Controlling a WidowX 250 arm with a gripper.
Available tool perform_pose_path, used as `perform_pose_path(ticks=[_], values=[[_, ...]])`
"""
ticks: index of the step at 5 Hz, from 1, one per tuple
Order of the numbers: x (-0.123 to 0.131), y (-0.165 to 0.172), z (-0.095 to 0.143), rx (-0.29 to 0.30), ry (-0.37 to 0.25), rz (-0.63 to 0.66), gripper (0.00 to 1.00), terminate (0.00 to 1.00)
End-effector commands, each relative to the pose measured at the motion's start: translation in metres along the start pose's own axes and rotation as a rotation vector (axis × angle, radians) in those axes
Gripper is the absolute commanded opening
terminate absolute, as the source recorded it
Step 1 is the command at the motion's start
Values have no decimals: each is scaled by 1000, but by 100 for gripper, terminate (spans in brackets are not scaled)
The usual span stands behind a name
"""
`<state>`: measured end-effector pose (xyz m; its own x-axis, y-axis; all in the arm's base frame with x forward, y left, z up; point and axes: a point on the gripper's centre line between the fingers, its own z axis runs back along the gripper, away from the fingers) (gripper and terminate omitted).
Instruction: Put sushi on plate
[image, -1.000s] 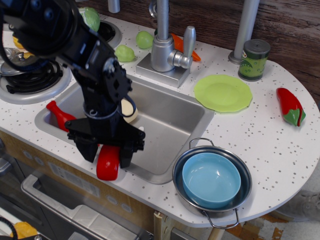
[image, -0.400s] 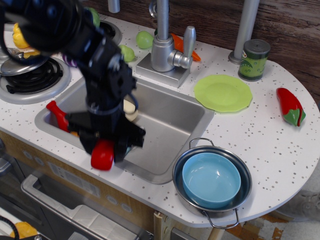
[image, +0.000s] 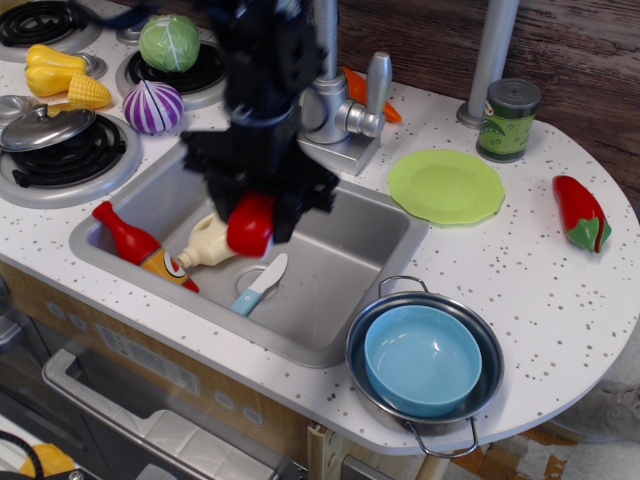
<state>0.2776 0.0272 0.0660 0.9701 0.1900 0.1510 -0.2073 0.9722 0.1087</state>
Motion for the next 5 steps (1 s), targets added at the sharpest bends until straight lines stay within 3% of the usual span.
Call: perform_pose_path(ticks=[1,2,3,5], values=[[50,-32,23,6,-71,-119,0,0],[75,-51,20,3,-82,-187,0,0],[96,-65,1,-15,-149,-205,0,0],[117,-86,-16,-41,-173,-234,0,0]])
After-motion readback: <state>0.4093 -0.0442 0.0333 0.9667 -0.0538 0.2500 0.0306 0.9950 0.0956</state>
